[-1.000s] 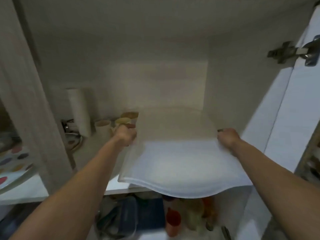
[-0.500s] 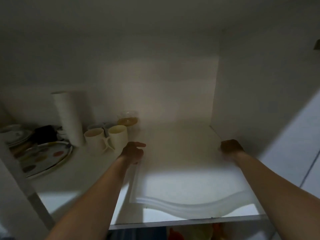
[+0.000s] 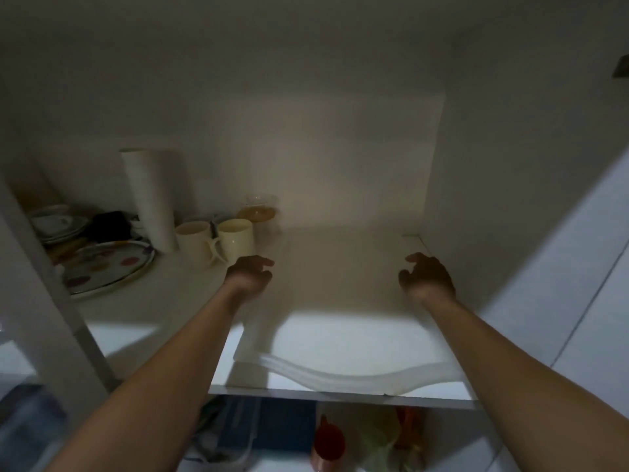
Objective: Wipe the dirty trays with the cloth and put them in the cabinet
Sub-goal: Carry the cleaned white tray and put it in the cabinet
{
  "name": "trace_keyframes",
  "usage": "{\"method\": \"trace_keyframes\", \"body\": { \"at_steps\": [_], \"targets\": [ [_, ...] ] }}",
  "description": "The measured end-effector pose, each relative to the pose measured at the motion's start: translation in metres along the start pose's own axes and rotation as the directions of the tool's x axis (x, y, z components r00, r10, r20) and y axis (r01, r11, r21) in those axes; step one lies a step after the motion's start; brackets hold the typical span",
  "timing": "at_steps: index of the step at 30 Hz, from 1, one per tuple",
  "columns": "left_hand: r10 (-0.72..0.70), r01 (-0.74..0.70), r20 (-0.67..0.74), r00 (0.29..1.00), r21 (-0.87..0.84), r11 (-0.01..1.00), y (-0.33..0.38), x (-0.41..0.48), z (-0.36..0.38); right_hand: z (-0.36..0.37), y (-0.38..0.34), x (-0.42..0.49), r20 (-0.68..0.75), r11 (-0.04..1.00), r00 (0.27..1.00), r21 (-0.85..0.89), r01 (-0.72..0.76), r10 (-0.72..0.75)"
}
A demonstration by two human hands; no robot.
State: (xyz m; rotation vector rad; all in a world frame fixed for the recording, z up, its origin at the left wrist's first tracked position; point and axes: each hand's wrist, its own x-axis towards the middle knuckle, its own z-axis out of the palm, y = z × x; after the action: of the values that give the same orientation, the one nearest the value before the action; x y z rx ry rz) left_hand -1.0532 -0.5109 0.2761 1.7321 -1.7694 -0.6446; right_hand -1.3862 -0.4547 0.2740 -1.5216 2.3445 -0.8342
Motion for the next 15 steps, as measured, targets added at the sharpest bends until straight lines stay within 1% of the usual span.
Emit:
{"method": "trace_keyframes", "body": {
  "at_steps": [2,4,5,8,10,11,12,13,15],
  "targets": [
    [0.062,-0.063,-0.044,0.997,-0.007,0.998,0.001,-0.022,-0.011,0.006,-0.031,-0.018,0.01,0.987,0.989,0.059,0.148,-0.149],
    [0.067,-0.077,-0.102,0.993,-0.091,0.993,-0.003,-0.049,-0.024,0.017,-0.068,-0.043,0.035,0.951,0.955,0.111,0.289,-0.294],
    [0.063,-0.078,-0.128,0.99,-0.118,0.99,-0.008,-0.068,-0.035,0.026,-0.089,-0.061,0.05,0.924,0.93,0.141,0.355,-0.365],
    [0.078,-0.097,-0.135,0.988,-0.142,0.985,-0.027,-0.125,-0.066,0.053,-0.141,-0.123,0.098,0.826,0.833,0.238,0.511,-0.544],
    [0.064,-0.095,-0.175,0.983,-0.178,0.979,-0.053,-0.171,-0.093,0.076,-0.172,-0.174,0.138,0.733,0.73,0.283,0.618,-0.669],
    [0.036,-0.074,-0.21,0.977,-0.177,0.981,-0.073,-0.197,-0.109,0.091,-0.188,-0.201,0.146,0.676,0.669,0.308,0.669,-0.729],
    [0.011,-0.056,-0.236,0.972,-0.186,0.981,-0.085,-0.215,-0.119,0.099,-0.196,-0.22,0.148,0.635,0.624,0.308,0.708,-0.767],
    [-0.044,-0.006,-0.277,0.96,-0.177,0.984,-0.109,-0.247,-0.138,0.114,-0.213,-0.249,0.166,0.579,0.558,0.334,0.744,-0.813],
    [-0.138,0.085,-0.337,0.931,-0.168,0.982,-0.15,-0.299,-0.172,0.138,-0.239,-0.297,0.217,0.516,0.468,0.373,0.771,-0.857]
  ]
}}
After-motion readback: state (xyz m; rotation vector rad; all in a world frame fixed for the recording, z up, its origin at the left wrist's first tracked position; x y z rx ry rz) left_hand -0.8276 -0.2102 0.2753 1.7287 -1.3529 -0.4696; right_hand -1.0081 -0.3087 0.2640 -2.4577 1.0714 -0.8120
